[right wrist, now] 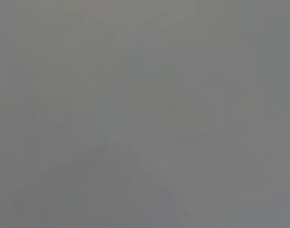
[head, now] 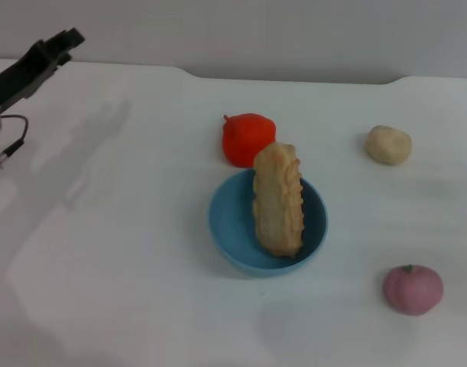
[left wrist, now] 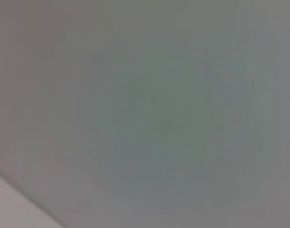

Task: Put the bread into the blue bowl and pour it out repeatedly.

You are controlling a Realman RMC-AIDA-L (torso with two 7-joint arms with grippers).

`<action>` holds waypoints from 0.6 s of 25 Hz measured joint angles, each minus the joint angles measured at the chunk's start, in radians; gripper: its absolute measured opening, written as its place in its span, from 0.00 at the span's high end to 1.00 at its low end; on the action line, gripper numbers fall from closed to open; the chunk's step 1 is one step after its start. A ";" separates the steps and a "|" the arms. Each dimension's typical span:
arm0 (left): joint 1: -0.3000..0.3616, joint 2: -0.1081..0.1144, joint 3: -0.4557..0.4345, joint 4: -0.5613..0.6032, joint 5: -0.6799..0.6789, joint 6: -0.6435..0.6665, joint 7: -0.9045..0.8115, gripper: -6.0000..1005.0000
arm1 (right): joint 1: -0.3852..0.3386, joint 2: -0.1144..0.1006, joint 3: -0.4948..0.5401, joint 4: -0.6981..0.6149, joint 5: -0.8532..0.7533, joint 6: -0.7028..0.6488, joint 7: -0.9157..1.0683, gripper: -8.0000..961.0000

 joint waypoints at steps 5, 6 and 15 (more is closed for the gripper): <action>0.008 -0.005 -0.011 -0.109 -0.171 0.015 0.424 0.53 | -0.001 0.000 0.000 0.001 -0.001 0.000 -0.004 0.59; 0.009 -0.006 -0.012 -0.134 -0.210 0.032 0.521 0.53 | -0.002 0.000 0.002 0.005 -0.001 0.000 -0.016 0.59; -0.009 -0.011 -0.020 -0.522 -0.603 0.441 1.762 0.53 | 0.004 0.005 0.039 0.076 0.004 -0.011 -0.257 0.58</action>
